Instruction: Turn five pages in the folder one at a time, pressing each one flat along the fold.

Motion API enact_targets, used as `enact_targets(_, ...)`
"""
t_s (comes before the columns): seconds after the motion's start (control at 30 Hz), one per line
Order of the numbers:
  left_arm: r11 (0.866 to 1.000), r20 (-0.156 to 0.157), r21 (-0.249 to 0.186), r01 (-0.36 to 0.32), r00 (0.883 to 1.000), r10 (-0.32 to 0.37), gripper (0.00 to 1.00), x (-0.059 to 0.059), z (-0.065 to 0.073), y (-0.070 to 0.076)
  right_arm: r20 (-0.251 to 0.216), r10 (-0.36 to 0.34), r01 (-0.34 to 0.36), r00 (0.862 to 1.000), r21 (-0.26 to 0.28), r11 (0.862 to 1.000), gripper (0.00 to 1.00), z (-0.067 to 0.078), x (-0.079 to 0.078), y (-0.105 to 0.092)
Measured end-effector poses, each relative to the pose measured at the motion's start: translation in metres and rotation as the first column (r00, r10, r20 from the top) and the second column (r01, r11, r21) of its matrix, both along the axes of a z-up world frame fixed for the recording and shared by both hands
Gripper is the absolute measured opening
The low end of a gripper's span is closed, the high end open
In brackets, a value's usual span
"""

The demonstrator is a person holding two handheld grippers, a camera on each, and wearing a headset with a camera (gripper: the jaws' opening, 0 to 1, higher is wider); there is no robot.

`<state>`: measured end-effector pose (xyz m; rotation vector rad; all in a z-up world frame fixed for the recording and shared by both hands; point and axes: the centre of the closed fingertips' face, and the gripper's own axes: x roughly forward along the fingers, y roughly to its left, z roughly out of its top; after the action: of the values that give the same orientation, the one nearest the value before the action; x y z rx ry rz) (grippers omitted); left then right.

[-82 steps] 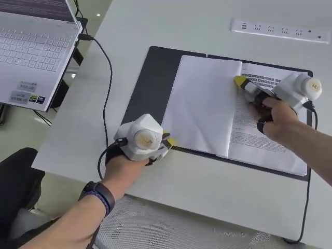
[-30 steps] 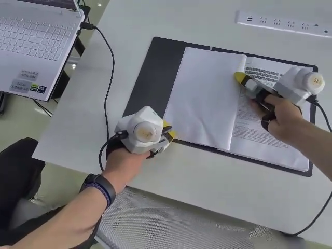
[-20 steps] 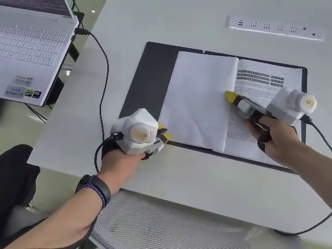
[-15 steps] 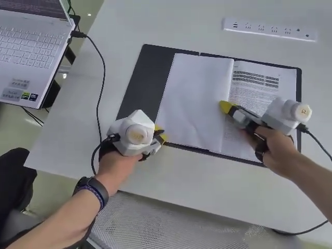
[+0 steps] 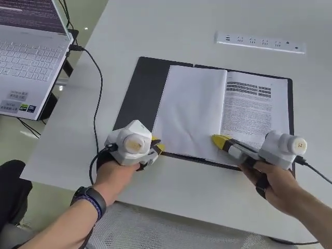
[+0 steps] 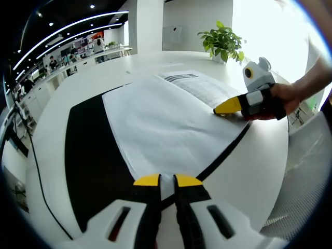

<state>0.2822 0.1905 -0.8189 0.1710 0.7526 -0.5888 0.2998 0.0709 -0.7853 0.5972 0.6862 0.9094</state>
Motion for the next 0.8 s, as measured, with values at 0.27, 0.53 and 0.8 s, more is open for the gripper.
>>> enact_targets(0.27, 1.0, -0.002, 0.0, -0.002, 1.0, 0.002, 0.07, 0.0, -0.001, 0.0, -0.02, 0.024, -0.023, 1.0, 0.008, 1.0, 0.0, -0.006, -0.008, -0.005)
enact_targets(0.53, 1.0, -0.016, -0.008, -0.019, 1.0, 0.019, 0.07, 0.0, 0.001, 0.001, -0.043, 0.043, -0.044, 0.998, -0.02, 0.999, 0.0, -0.014, -0.012, -0.01)
enact_targets(0.8, 1.0, -0.033, 0.001, -0.026, 0.999, 0.026, 0.08, 0.0, 0.002, -0.001, -0.061, 0.062, -0.066, 0.996, -0.071, 0.995, 0.0, -0.018, -0.015, -0.01)
